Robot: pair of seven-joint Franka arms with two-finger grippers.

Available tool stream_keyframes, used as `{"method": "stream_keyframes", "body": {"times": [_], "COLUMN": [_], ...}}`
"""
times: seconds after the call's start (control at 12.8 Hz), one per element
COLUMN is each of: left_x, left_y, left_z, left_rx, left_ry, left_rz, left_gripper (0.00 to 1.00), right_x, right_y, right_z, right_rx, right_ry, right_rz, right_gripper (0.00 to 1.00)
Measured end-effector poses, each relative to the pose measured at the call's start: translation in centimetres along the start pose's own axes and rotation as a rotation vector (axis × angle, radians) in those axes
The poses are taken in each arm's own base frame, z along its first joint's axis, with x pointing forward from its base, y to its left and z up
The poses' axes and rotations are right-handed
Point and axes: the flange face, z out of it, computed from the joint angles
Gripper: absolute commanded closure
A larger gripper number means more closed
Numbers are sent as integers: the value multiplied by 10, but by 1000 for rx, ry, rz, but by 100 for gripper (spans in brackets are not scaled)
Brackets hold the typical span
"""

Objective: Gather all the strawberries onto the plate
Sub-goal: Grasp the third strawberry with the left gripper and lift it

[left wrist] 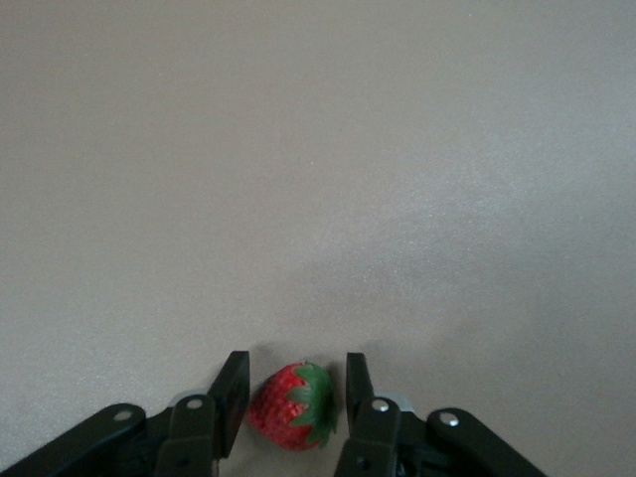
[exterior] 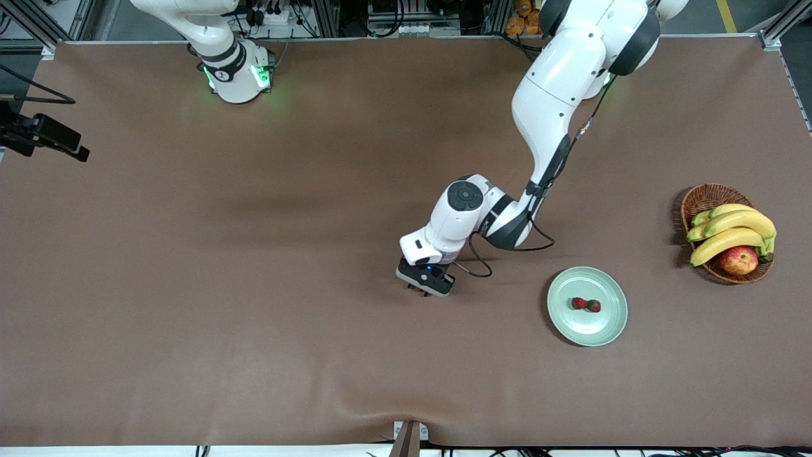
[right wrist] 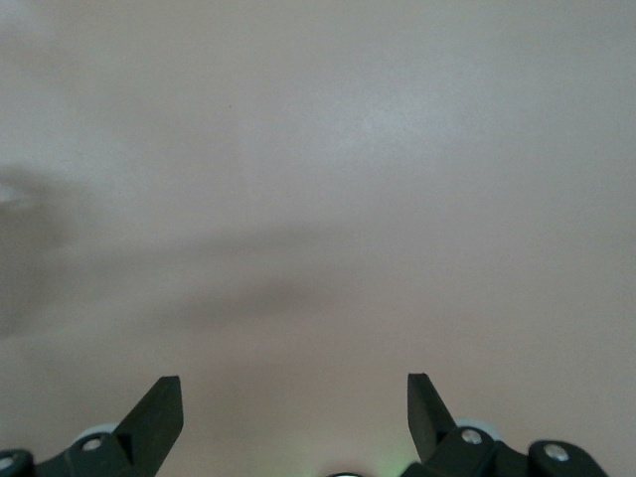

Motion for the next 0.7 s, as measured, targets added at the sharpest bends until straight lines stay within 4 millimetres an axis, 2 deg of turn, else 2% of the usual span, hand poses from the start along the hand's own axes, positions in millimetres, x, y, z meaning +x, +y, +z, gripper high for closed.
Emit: {"method": "stream_keyframes", "body": {"times": [0.08,0.16,0.47,0.7], "left_x": [0,1,3,13], "left_y": [0,0,-3,-18], "left_z": [0,-1,-2,-10], "left_rx": [0,-1,1,10], "left_ry": [1,4,8,21], "left_rz": [0,0,-4,-23], "left_gripper": [90,99,100,100], "right_x": [0,0,0,0], "right_y": [0,-1,-3,-3], "right_z": [0,0,0,0], "right_rx": [-1,-1,-1,-1], "right_ry": [2,3,1,1], "right_rz": [-1,-3,-8,-8], "right_gripper": [0,0,0,0]}}
